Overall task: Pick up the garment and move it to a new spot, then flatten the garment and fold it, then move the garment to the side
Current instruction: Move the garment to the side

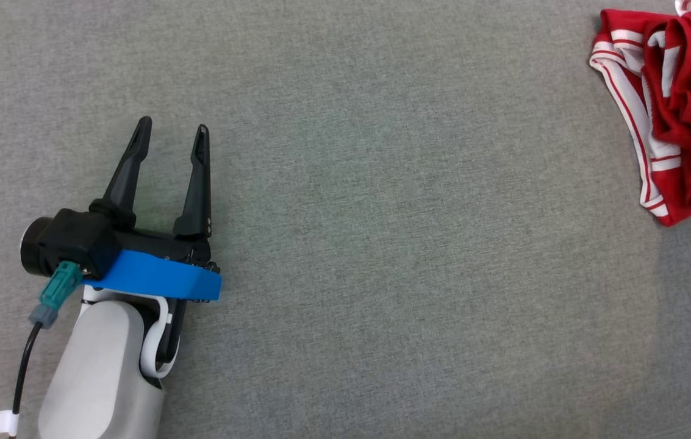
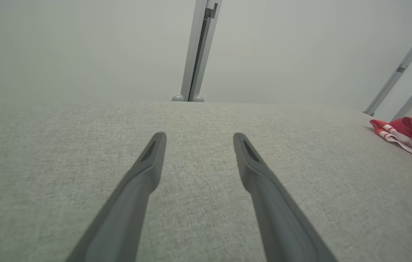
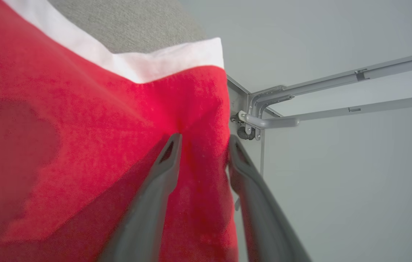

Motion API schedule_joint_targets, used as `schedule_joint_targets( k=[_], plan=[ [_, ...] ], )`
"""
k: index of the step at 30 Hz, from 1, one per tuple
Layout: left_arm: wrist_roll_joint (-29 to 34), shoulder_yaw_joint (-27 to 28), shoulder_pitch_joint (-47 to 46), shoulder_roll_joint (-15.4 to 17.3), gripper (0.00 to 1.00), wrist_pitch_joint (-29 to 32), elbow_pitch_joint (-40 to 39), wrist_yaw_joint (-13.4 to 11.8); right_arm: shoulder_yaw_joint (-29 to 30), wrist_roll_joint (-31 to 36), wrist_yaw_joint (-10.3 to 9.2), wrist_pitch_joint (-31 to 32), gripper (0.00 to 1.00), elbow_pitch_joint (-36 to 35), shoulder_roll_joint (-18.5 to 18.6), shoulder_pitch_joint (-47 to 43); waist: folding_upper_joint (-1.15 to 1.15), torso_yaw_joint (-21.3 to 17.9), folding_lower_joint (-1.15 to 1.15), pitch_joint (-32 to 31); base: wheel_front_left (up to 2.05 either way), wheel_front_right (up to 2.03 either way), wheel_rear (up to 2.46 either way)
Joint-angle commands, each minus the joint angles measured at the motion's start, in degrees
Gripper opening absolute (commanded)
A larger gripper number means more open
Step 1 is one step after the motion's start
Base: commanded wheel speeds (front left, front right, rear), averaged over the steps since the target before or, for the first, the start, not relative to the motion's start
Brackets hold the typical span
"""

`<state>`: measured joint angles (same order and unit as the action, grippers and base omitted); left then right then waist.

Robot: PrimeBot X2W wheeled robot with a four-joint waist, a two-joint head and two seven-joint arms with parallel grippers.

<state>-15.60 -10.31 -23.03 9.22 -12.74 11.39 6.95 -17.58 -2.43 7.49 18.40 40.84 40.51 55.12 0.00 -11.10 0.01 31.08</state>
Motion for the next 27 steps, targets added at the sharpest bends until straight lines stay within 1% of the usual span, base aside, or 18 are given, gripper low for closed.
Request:
schedule_joint_targets(
  k=[1, 2, 4, 8, 11, 15, 16, 19, 23, 27],
  plan=[
    [0.01, -0.21, -0.63, 0.46, 1.0, -0.27, 0.52, 0.08, 2.1, 1.95, 0.0, -1.99, 1.0, 1.18, -1.81, -1.31, 0.0, 0.39, -0.01, -0.35, 0.0, 0.0, 0.0],
    [0.01, -0.21, -0.63, 0.46, 1.0, -0.27, 0.52, 0.08, 2.1, 1.95, 0.0, -1.99, 1.0, 1.18, -1.81, -1.31, 0.0, 0.39, -0.01, -0.35, 0.0, 0.0, 0.0],
    [-0.24, -0.27, -0.11, 0.29, 1.0, -0.5, 0.85, -0.13, 4.36, 3.37, 0.0, -3.63, 1.0, 2.39, -3.52, -2.22, 0.0, 0.48, -0.01, -1.43, 0.0, 0.0, 0.0],
    [-1.05, -0.1, 1.46, -0.44, 1.0, -1.14, 2.22, -0.37, 7.07, 5.74, 0.0, -8.84, 1.0, 2.14, -7.49, -4.2, 0.0, 0.72, -0.01, -5.05, 0.0, 0.0, 0.0],
    [-1.68, -0.02, 3.02, -1.2, 1.0, -1.55, 3.45, -0.47, 9.04, 4.64, 0.0, -12.25, 1.0, 1.87, -11.07, -6.84, 0.0, 1.16, -0.01, -8.86, 0.0, 0.0, 0.0],
    [-2.46, 0.52, 5.71, -1.79, 1.0, -2.06, 5.34, -0.66, 10.68, -0.12, 0.0, -17.55, 1.0, 0.11, -16.26, -12.27, 0.0, 2.26, -0.01, -14.41, 0.0, 0.0, 0.0],
    [-2.54, 0.57, 6.45, -1.95, 1.0, -2.13, 5.85, -0.74, 10.9, -2.73, 0.01, -19.23, 1.0, -0.75, -17.97, -14.07, 0.0, 2.55, -0.01, -15.8, 0.0, 0.0, 0.0],
    [-2.99, 0.94, 8.74, -2.5, 1.0, -2.25, 7.16, -1.08, 12.25, -9.51, 0.0, -22.83, 1.0, -3.42, -21.08, -19.85, 0.0, 3.36, -0.01, -19.41, 0.0, 0.0, 0.0],
    [-3.62, 1.89, 11.34, -2.85, 1.0, -2.39, 8.51, -1.45, 12.91, -14.07, 0.01, -25.93, 1.0, -8.11, -23.52, -27.23, 0.0, 4.63, -0.01, -23.26, 0.0, 0.0, 0.0],
    [-3.51, 3.42, 14.14, -3.01, 1.0, -2.44, 9.09, -1.99, 14.16, -14.59, 0.01, -27.13, 1.0, -13.5, -25.31, -33.59, 0.0, 5.5, -0.01, -26.36, 0.0, 0.0, 0.0]
  ],
)
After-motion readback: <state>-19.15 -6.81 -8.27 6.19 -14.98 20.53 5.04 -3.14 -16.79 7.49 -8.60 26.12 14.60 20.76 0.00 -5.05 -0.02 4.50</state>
